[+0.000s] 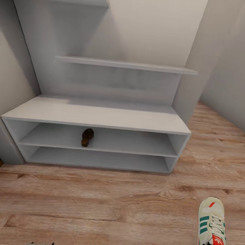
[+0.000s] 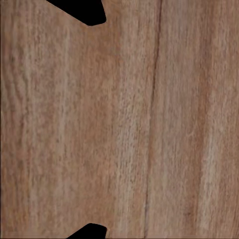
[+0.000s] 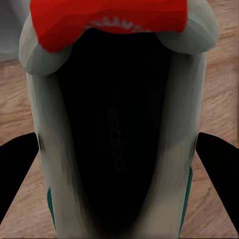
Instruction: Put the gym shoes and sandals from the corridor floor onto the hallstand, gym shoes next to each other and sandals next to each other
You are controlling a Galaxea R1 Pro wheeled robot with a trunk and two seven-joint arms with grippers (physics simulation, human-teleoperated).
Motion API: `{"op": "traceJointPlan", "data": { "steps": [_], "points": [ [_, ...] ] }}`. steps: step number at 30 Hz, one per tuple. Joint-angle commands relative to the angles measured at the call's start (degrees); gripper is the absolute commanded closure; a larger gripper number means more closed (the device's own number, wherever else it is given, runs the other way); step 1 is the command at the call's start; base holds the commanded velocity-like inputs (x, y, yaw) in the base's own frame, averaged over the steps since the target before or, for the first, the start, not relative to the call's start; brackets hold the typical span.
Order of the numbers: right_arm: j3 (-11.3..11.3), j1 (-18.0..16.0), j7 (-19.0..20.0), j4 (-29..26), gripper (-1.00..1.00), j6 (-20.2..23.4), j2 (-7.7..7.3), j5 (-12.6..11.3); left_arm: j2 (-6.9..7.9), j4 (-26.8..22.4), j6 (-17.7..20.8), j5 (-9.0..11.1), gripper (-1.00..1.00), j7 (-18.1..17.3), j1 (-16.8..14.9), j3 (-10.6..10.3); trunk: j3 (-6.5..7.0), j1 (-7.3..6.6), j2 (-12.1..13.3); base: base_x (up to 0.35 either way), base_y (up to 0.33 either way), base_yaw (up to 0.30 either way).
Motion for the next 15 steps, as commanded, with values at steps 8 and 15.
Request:
{"op": "traceJointPlan", "data": {
  "steps": [8, 15],
  "points": [
    [0.00, -0.03, 0.23, 0.00, 1.00, -0.18, -0.01, -0.45, -0.04, 0.07, -0.06, 0.07, -1.00, -0.54, -0.05, 0.33, -0.04, -0.04, -0.02, -0.169, 0.263, 0.000],
    [0.02, -0.03, 0.23, -0.03, 1.00, -0.18, -0.01, -0.45, -0.04, 0.07, -0.02, 0.06, -1.00, -0.54, -0.05, 0.33, -0.04, -0.04, -0.02, -0.030, 0.295, 0.000]
  ]
}}
